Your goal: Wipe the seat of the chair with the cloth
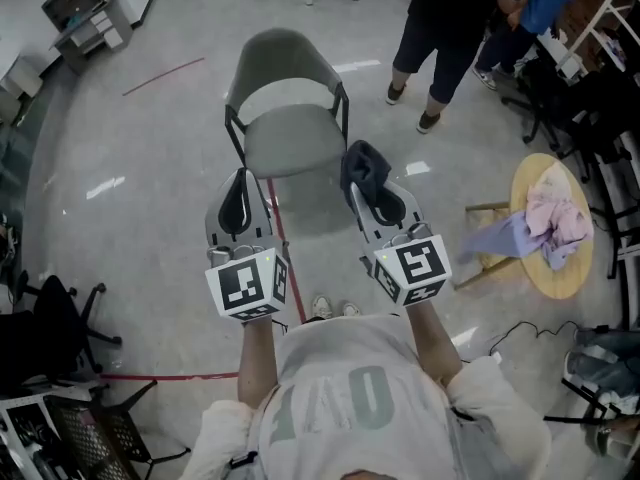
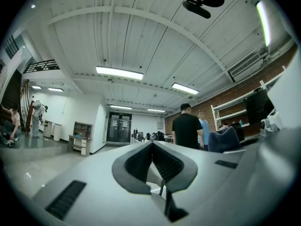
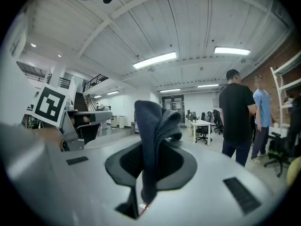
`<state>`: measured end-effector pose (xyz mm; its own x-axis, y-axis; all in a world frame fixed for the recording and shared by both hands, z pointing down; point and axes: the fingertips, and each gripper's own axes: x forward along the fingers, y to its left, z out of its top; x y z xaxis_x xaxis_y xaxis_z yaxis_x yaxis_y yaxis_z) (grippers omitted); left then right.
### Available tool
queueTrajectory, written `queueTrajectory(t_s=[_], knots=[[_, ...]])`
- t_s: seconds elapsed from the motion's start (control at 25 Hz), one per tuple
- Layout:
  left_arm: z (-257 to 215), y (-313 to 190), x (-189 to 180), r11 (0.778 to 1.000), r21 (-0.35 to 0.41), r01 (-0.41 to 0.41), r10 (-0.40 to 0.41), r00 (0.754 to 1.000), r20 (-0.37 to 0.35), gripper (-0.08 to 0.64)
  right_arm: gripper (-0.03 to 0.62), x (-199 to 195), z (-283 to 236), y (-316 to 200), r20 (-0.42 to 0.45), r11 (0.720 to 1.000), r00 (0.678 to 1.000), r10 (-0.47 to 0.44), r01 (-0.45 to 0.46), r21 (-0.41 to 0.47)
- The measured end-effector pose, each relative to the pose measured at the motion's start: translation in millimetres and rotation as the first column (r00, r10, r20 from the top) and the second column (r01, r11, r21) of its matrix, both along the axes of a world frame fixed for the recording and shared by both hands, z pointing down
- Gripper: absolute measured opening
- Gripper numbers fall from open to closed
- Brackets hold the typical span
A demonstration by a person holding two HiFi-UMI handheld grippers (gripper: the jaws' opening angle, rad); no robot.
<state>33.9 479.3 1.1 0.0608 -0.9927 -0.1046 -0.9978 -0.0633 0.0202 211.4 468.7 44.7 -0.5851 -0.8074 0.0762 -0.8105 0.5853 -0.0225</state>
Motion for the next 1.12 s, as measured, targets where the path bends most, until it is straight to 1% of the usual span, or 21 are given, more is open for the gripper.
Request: queueTrajectory(t_s=[0.16,0.36,0.56,0.72,1.0,1.12], knots=[[-1.0,-1.1,-4.1,1.000,-0.001,-0.003,0.003,1.000,-0.023,0.017,0.049,-0.1,-4.6,-0.3,0.044,1.000,0.999,0.015,-0.015,0.000],[7.1,-4.0,-12.9,1.000,-0.025,-0.013,0.013,0.999,-0.032,0.017,0.049,-6.5,-1.0,1.2,0.016,1.000,1.000,0.024,-0.024,0.004],[5.7,-2.9,-34.3,1.000,0.004,-0.023,0.023,0.999,-0.045,0.016,0.049,-22.4,4.1,3.3,0.007,1.000,1.000,0.030,-0.030,0.005],[14.6,-12.6,-44.8,0.999,-0.013,-0.031,0.031,0.998,-0.048,0.017,0.049,-23.1,14.7,-1.6,-0.010,0.998,0.998,0.062,-0.062,-0.027],[22.5,-56.7,-42.6,0.998,-0.008,-0.059,0.059,0.998,-0.037,0.015,0.049,-7.4,22.3,-38.4,0.010,0.994,0.994,0.106,-0.105,-0.029],[25.0,-82.0,-36.5,0.998,-0.001,-0.063,0.063,0.998,-0.021,0.015,0.049,-1.9,26.2,-63.2,0.029,0.994,0.994,0.106,-0.105,-0.025]])
